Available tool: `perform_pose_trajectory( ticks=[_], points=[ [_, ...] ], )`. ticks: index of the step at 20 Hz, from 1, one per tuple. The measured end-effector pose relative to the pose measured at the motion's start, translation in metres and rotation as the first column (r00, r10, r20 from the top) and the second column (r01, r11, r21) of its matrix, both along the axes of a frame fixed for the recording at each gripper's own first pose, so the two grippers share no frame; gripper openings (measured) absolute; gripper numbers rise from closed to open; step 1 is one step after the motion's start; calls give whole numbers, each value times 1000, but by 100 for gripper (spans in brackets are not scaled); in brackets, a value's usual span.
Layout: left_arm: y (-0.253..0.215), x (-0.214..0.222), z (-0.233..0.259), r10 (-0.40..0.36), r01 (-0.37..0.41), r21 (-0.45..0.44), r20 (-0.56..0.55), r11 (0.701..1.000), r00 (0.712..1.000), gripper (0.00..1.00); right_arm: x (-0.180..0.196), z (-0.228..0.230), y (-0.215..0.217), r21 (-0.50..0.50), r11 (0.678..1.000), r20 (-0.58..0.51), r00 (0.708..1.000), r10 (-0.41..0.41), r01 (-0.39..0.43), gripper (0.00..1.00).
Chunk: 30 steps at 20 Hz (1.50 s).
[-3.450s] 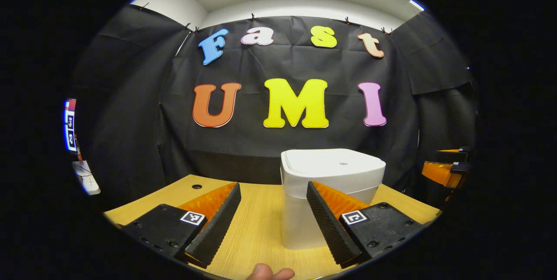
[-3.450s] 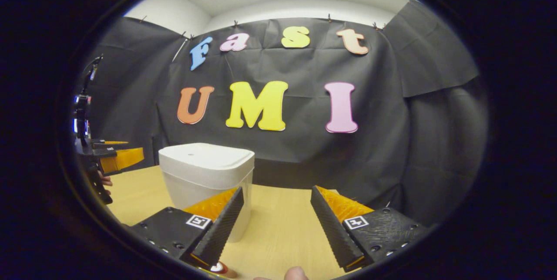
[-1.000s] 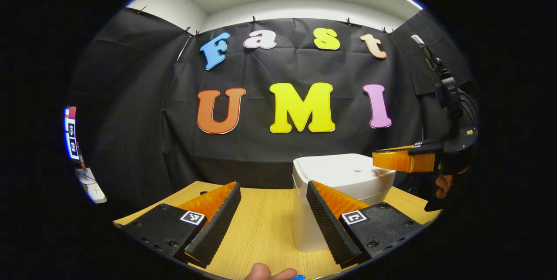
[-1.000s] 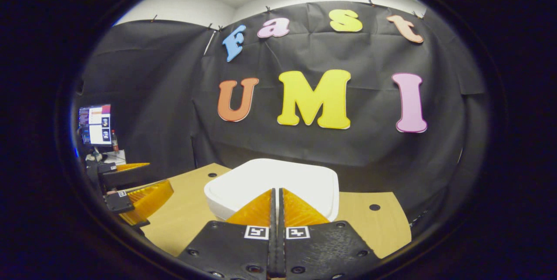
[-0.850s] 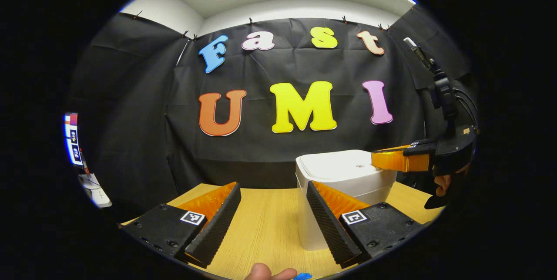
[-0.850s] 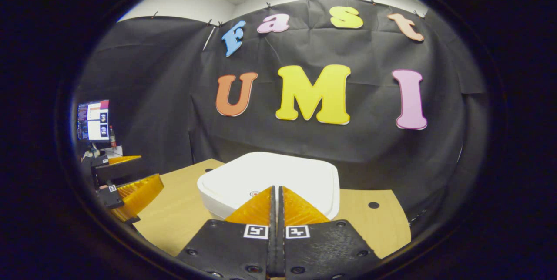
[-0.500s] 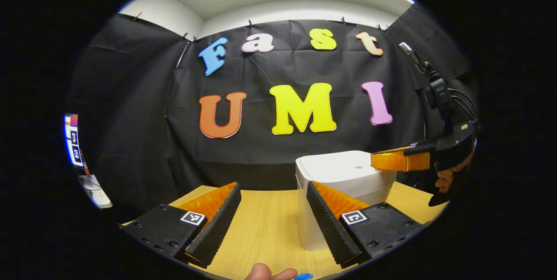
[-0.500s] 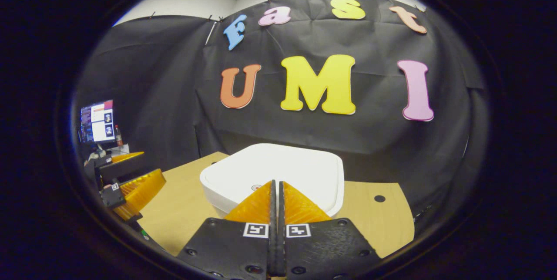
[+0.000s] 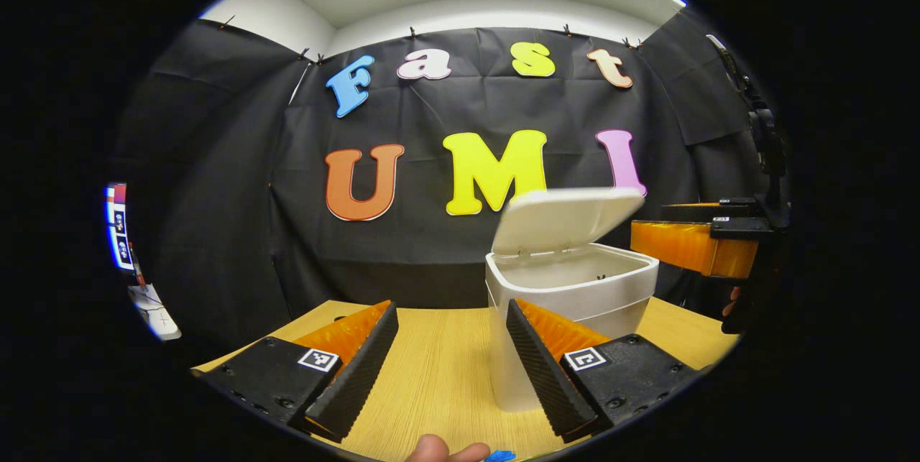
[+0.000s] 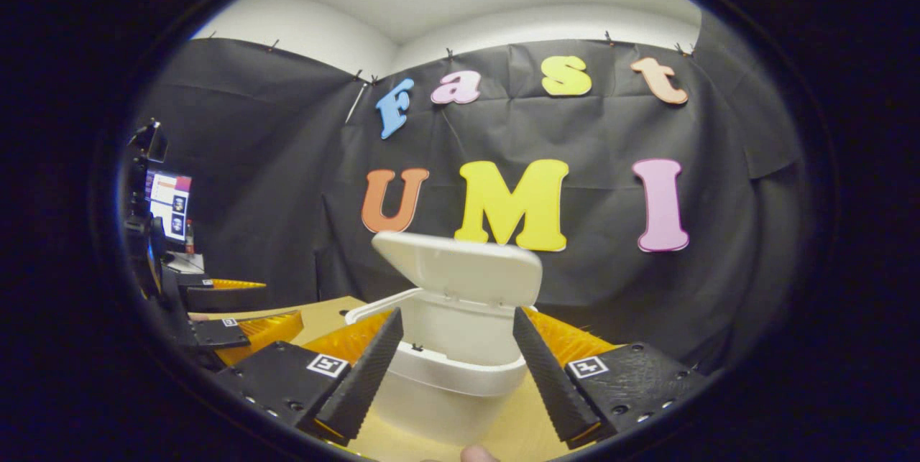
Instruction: Press the lid of the desktop garbage bin to open it, pick up the crumpled paper on the desktop and throw it into the bin, then pick up the pop can on the desktop and drop it into the bin, and finally close the garbage bin lid.
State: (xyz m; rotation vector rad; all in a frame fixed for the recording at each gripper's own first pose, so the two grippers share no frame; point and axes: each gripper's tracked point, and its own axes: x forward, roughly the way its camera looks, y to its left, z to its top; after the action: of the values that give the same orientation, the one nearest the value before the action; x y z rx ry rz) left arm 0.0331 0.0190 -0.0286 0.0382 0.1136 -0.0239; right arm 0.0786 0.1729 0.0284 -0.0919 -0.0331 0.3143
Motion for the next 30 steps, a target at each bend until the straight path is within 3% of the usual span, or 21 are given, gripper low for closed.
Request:
perform_pose_trajectory(
  ticks=[10, 17, 20, 24, 30],
  points=[
    [-18, -44, -47, -25, 24, -9, -108, 1000, 994, 98, -38, -31, -61, 67, 995, -25, 997, -69, 70, 95],
    [-33, -72, -115, -45, 27, -72, -260, 997, 965, 99, -70, -45, -78, 88, 996, -3, 1000, -19, 19, 95],
    [-28, -88, -156, -34, 15, -55, -351, 998, 936, 98, -84, -73, -82, 118, 993, -33, 999, -16, 20, 96],
    [-36, -114, -204, -66, 15, -107, -495, 994, 867, 99, -96, -103, -90, 124, 991, -61, 997, -43, 50, 96],
    [-44, -123, -229, -55, 10, -85, -547, 996, 835, 99, -100, -122, -100, 117, 990, -66, 995, -71, 79, 95]
  ],
)
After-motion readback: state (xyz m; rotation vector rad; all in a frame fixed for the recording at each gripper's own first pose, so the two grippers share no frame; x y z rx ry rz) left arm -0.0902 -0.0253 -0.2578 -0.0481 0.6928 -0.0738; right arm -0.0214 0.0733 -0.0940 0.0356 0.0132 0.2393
